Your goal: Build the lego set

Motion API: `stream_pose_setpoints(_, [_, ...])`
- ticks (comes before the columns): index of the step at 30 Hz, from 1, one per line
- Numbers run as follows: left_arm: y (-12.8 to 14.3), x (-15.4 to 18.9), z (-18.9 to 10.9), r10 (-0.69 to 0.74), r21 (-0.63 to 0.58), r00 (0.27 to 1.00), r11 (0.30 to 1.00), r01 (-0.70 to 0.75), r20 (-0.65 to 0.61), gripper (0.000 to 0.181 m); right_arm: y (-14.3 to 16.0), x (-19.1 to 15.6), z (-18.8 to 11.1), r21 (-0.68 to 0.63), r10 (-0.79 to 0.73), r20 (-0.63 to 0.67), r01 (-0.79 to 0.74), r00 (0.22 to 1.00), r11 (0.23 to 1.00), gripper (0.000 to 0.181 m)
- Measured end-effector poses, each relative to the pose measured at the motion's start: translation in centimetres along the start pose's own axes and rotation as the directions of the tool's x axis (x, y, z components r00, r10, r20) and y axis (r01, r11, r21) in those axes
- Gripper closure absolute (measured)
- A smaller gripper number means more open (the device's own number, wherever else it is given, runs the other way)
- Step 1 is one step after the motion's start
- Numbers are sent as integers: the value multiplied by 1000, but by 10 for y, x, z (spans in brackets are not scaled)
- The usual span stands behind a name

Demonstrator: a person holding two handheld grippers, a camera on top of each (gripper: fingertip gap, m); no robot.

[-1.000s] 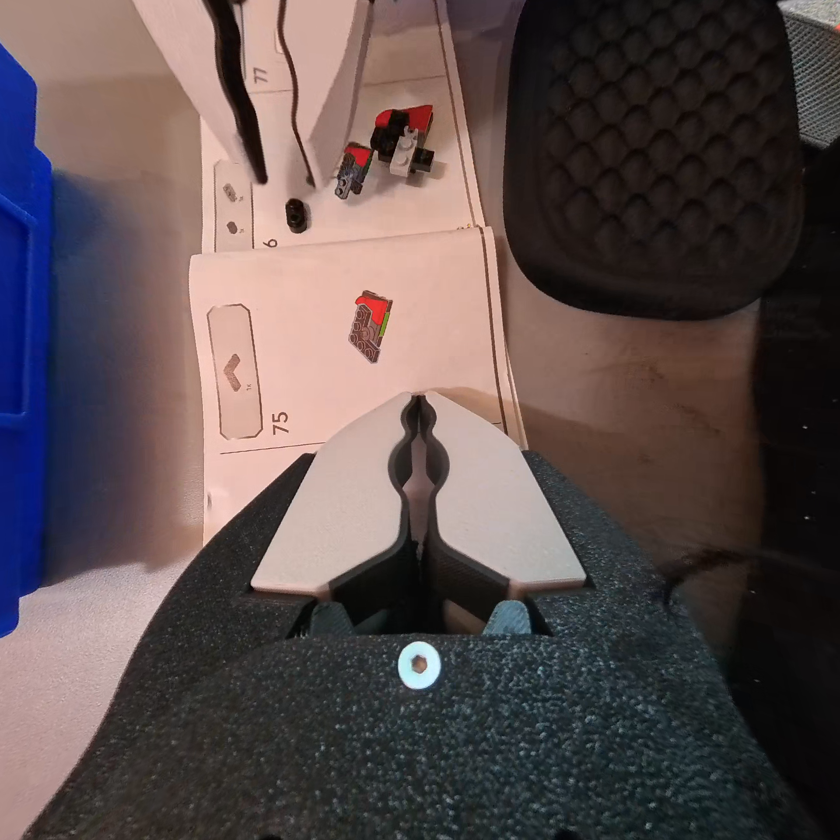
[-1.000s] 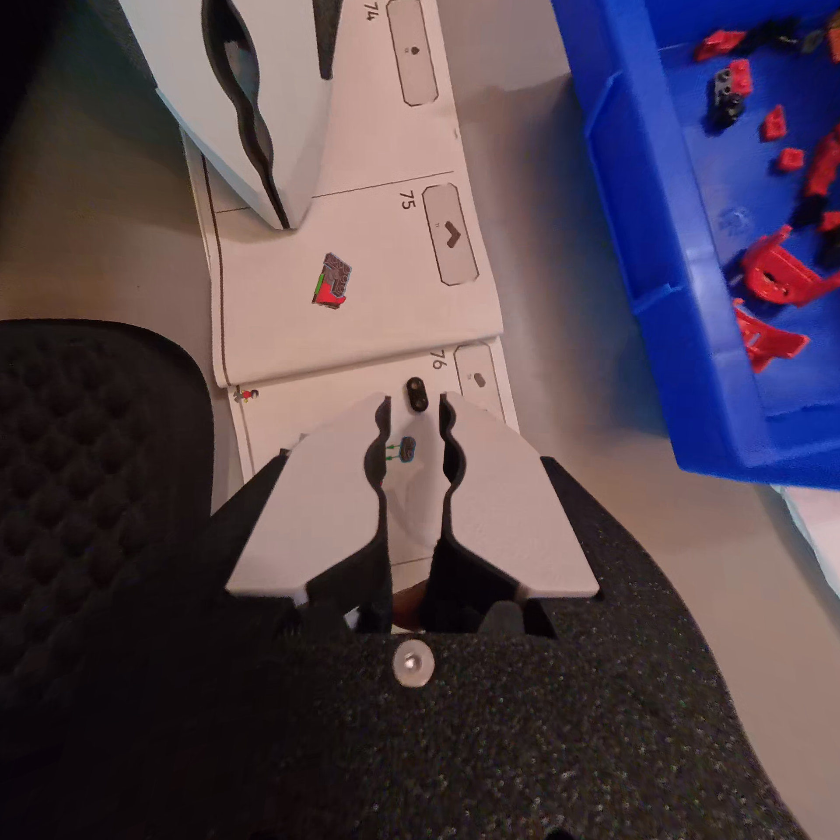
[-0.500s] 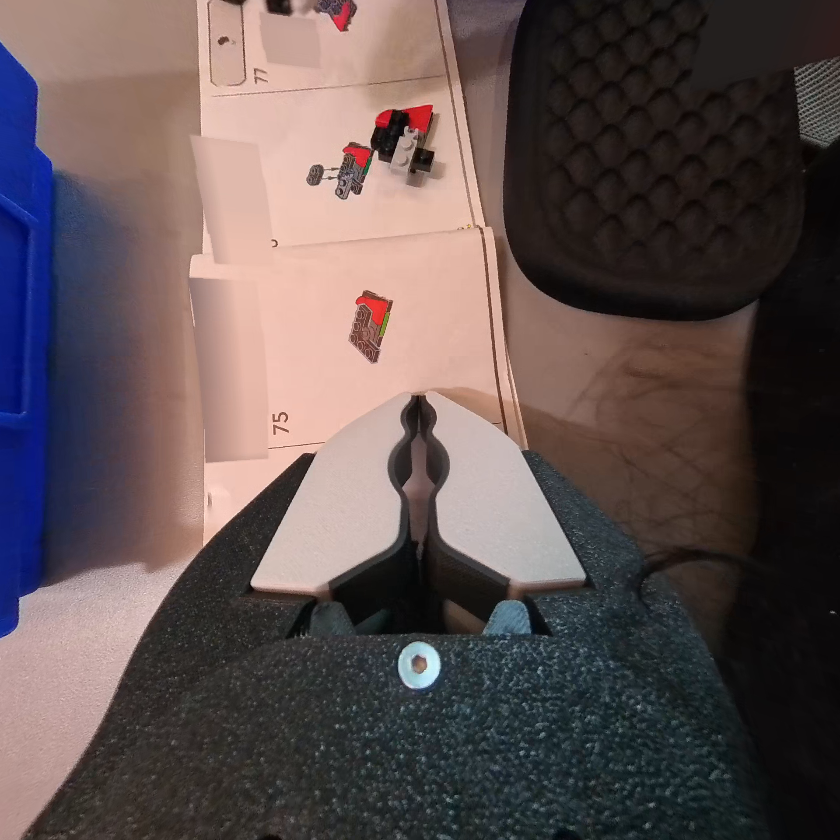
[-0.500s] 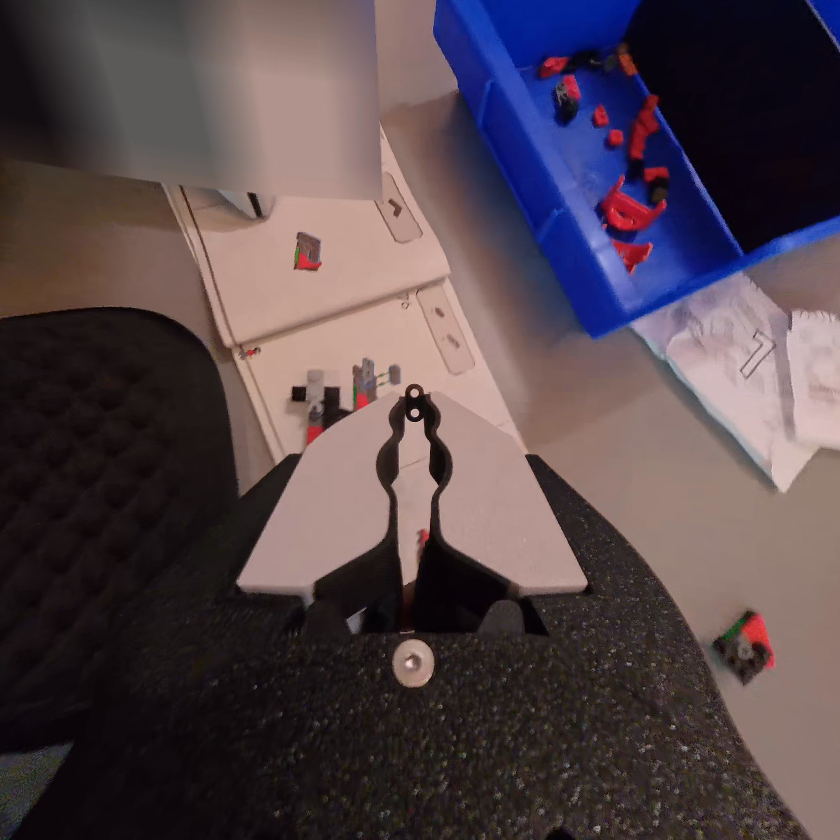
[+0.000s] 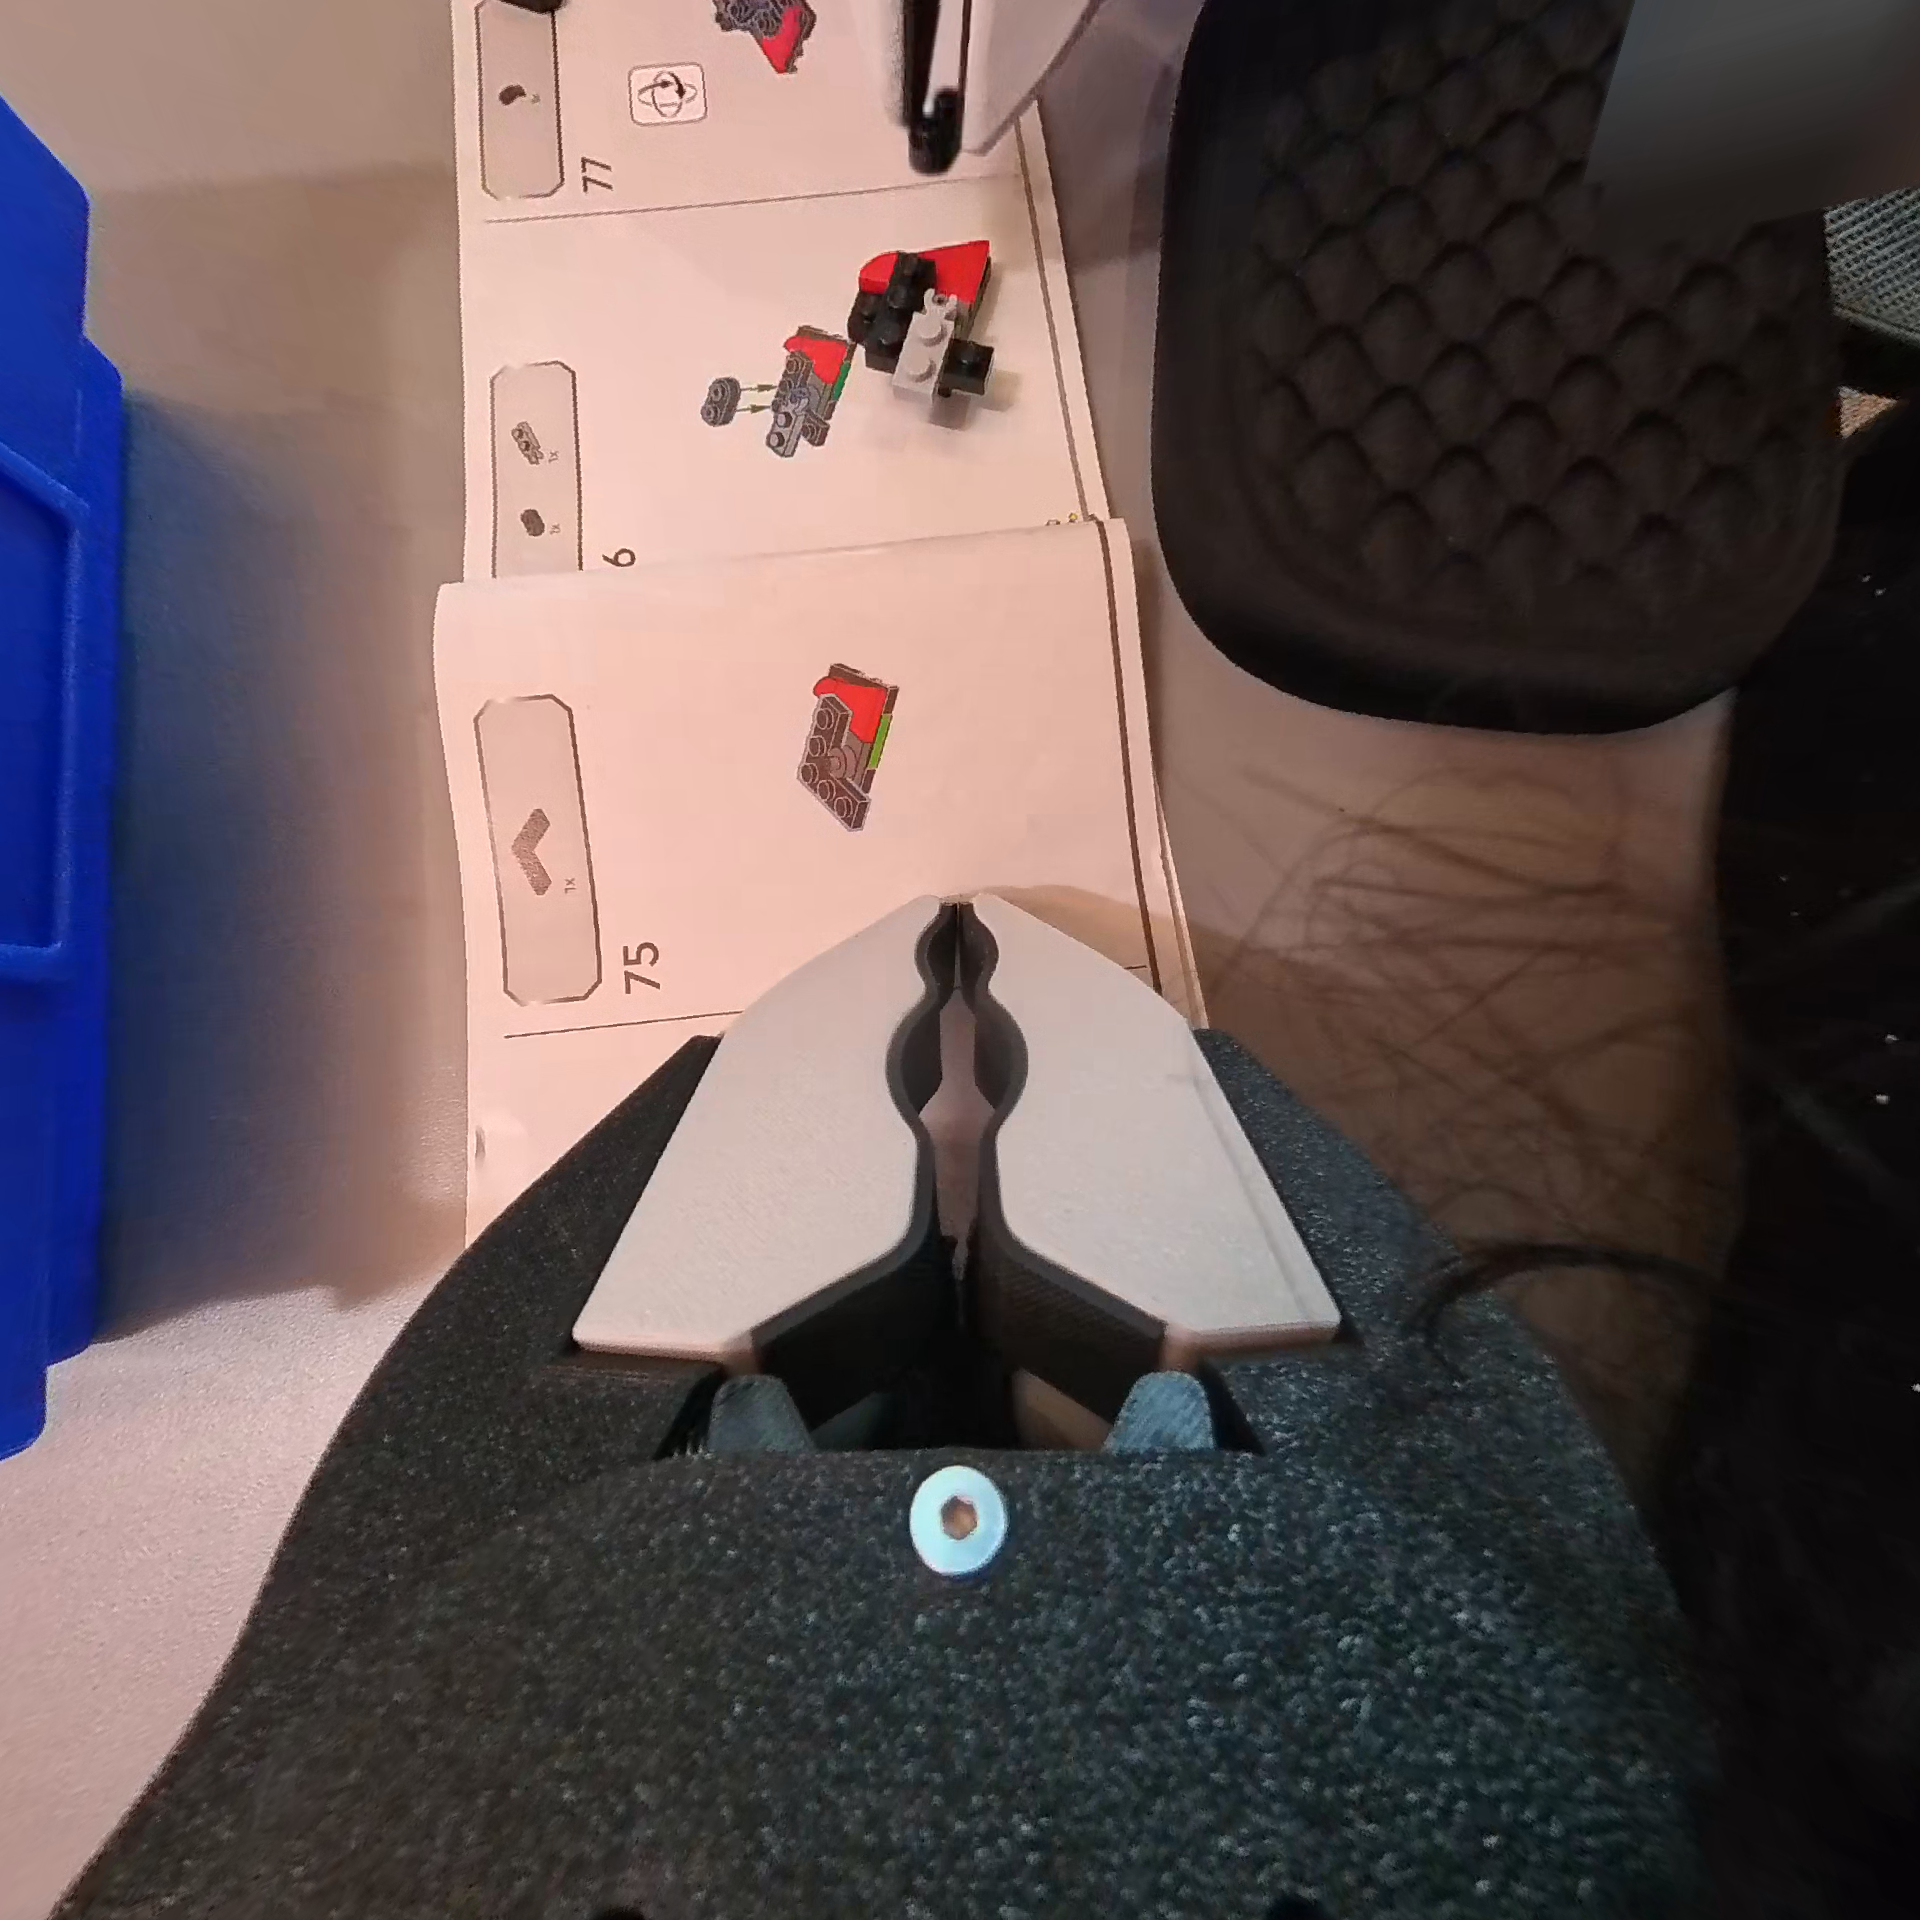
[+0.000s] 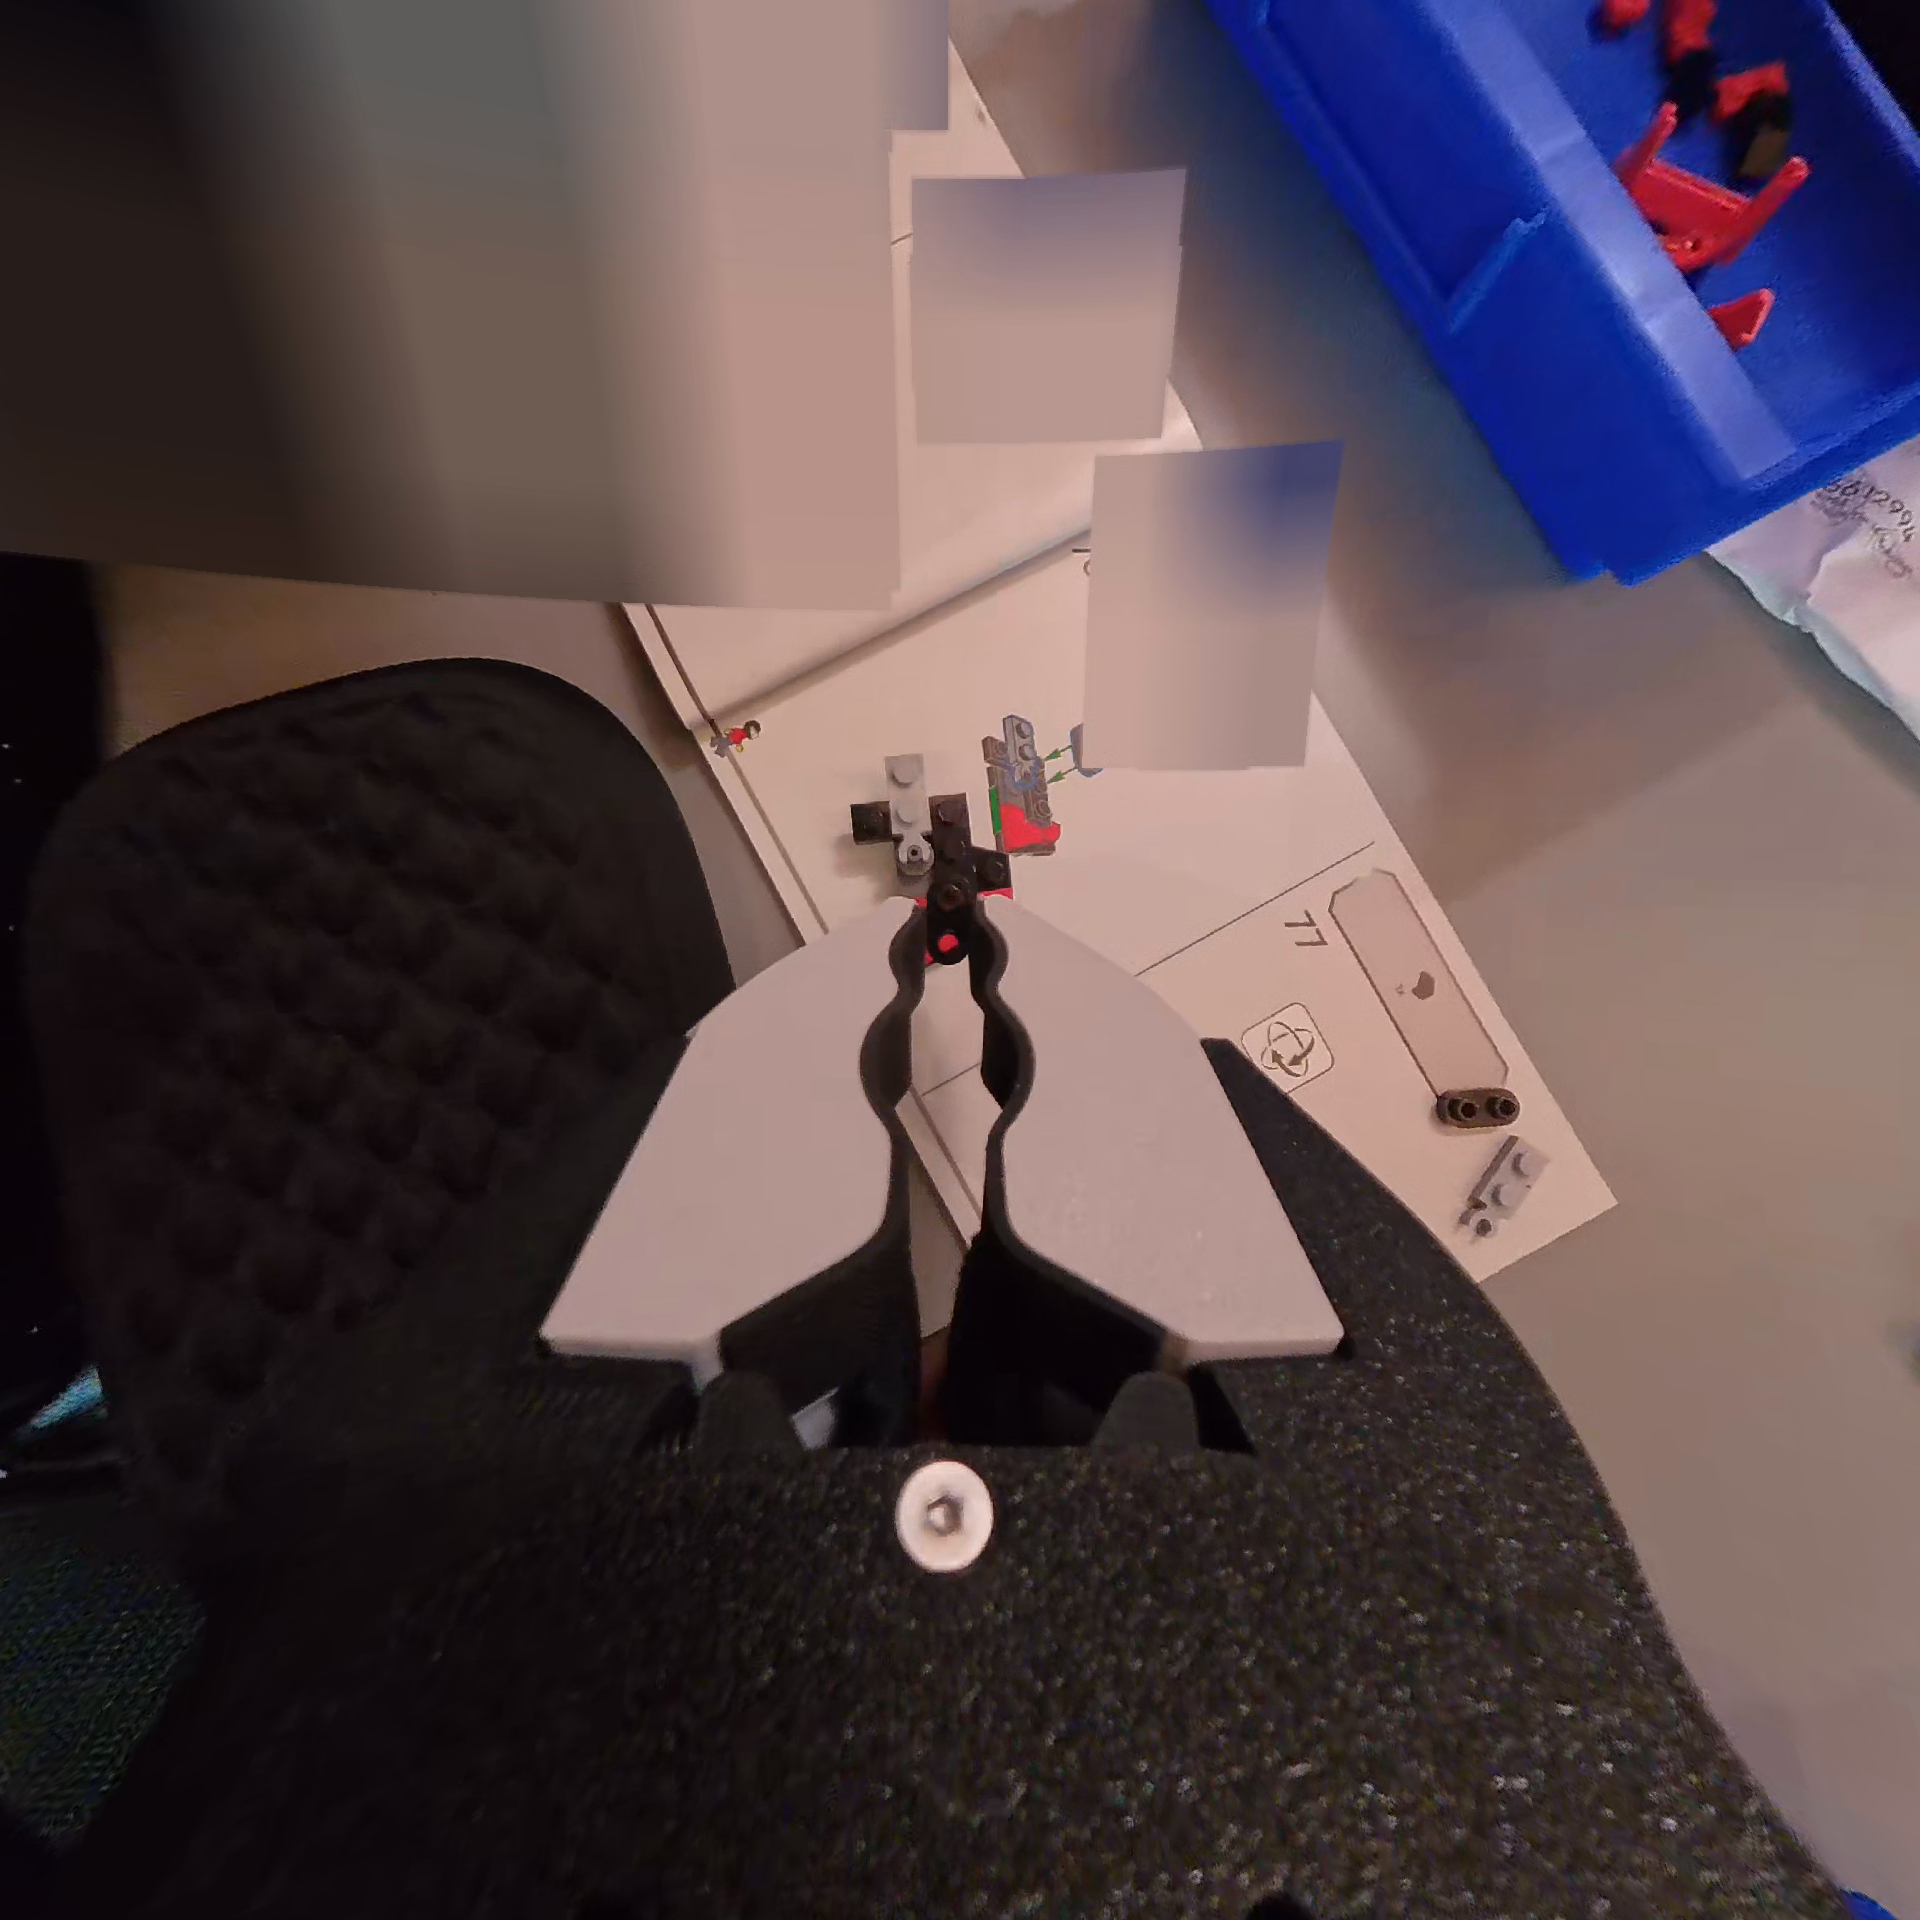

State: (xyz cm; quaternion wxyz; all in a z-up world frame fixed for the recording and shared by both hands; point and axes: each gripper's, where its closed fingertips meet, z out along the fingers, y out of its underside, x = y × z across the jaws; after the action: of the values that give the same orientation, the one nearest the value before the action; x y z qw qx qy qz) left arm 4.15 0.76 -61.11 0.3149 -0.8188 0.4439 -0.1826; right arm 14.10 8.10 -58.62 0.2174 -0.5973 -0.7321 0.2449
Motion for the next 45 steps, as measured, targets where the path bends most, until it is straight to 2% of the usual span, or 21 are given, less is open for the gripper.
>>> stream_pose_setpoints(12, [0, 0, 0, 6, 1, 1000, 1000, -6, 9, 181, -12, 0, 17, -41, 27, 30, -26, 999, 999, 173])
stream_pose_setpoints(24, [0, 0, 0, 9, 1, 1000, 1000, -9, 12, 181, -7, 1, 22, -115, 11, 75, -3, 997, 993, 173])
stream_pose_setpoints(45, [0, -1, 0, 6, 2, 1000, 1000, -6, 10, 181, -9, 1, 23, -97, 14, 136, 0, 991, 995, 172])
